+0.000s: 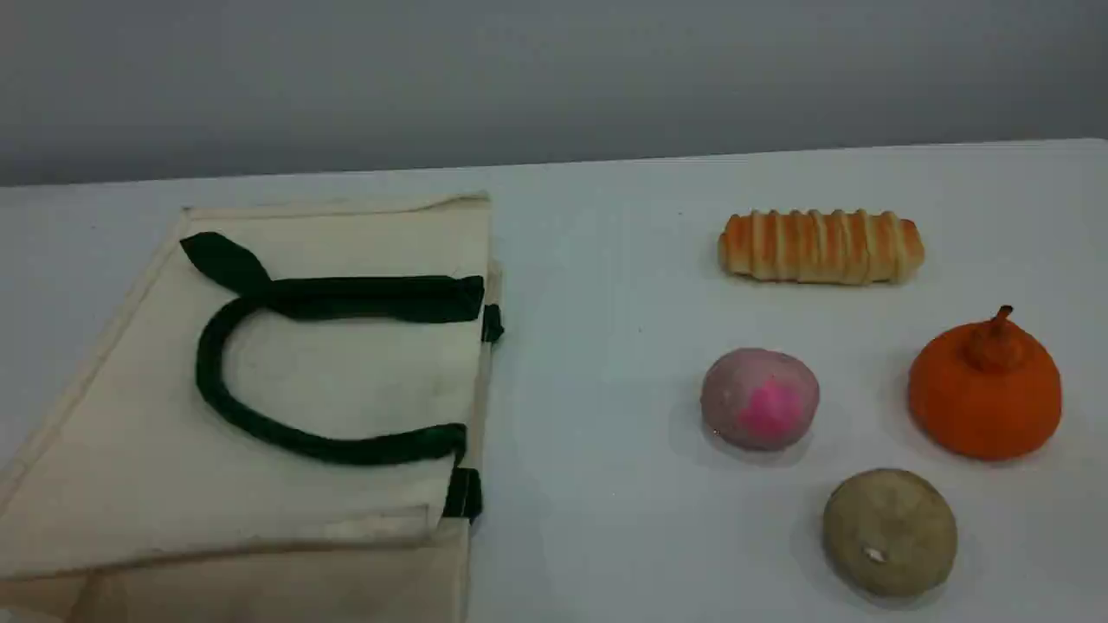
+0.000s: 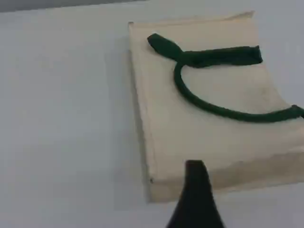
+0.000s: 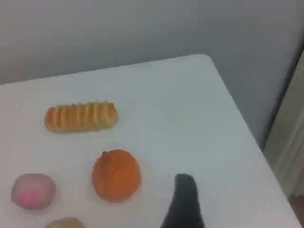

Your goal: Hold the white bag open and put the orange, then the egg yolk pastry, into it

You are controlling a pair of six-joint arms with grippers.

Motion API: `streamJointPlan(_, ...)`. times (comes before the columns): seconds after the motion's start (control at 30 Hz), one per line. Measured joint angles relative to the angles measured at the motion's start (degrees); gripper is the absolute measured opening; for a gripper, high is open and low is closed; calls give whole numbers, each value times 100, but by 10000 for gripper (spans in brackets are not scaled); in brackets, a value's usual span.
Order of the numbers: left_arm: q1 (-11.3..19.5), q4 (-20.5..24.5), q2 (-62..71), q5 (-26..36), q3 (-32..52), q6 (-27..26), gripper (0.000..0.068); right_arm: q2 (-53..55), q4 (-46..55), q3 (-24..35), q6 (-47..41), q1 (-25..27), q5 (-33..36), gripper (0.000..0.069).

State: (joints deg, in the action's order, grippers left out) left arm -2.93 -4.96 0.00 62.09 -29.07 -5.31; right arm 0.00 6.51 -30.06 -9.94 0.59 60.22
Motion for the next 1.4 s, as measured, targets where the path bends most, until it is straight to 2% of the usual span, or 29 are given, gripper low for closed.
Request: streamJointPlan(1.4, 0, 0, 0, 0, 0, 0, 484, 0, -101, 0, -6, 0, 0, 529)
